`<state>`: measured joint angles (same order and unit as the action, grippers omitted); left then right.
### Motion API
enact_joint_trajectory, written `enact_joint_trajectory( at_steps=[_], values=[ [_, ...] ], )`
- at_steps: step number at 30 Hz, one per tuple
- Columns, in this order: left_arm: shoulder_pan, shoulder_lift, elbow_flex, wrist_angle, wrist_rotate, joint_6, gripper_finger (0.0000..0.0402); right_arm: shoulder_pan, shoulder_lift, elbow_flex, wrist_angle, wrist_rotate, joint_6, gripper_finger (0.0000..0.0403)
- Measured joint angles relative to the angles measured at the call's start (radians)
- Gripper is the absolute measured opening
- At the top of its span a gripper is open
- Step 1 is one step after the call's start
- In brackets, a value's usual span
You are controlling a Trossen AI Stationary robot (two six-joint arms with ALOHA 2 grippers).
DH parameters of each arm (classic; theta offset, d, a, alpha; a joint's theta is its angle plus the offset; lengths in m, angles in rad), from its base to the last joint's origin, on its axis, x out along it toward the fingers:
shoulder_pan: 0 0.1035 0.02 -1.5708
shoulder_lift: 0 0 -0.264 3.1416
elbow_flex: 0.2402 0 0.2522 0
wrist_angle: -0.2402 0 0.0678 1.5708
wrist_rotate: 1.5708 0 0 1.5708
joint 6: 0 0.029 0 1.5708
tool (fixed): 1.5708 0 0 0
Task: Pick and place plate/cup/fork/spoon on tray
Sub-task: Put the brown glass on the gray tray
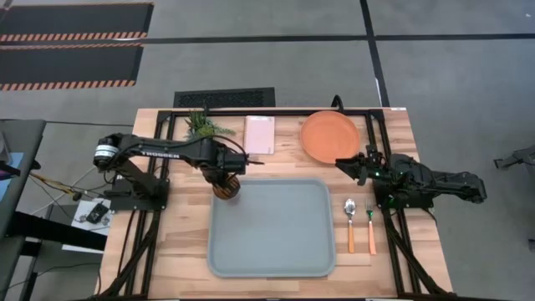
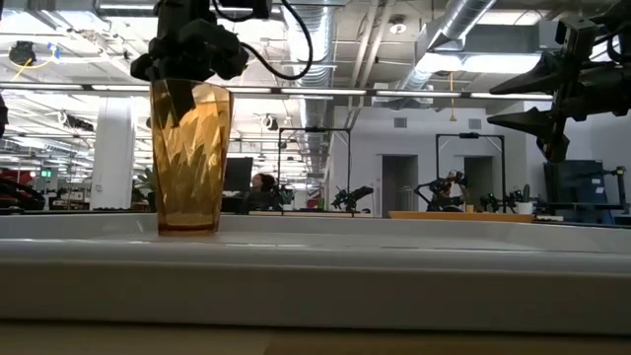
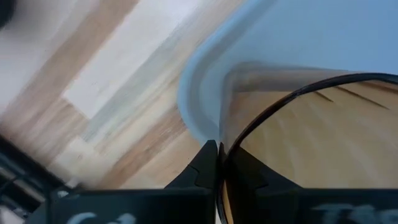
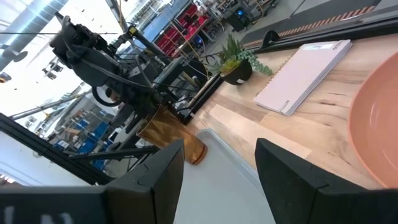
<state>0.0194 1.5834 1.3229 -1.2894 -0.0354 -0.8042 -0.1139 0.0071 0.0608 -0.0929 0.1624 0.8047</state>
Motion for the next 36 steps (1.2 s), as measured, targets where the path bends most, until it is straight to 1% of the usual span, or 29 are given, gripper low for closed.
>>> enact_joint_trajectory(
  at_steps=[7,13,24,29,36],
  values=[
    [0.009,-0.009,-0.003,0.000,0.007,-0.002,0.0005,0.000,0.000,0.000,0.000,0.000,0.001,0.0221],
    [0.008,-0.028,-0.004,-0.051,-0.038,-0.012,0.0005,0.000,0.000,0.000,0.000,0.000,0.001,0.0221],
    [0.009,-0.032,-0.018,0.007,-0.040,-0.002,0.0006,0.000,0.000,0.000,0.000,0.000,0.001,0.0221],
    [0.009,-0.037,-0.048,0.006,-0.022,-0.011,0.0007,0.000,0.000,0.000,0.001,0.000,0.001,0.0221],
    [0.014,-0.049,-0.052,0.008,-0.033,-0.027,0.0007,0.000,0.000,0.000,0.001,0.000,0.001,0.0221]
  ],
)
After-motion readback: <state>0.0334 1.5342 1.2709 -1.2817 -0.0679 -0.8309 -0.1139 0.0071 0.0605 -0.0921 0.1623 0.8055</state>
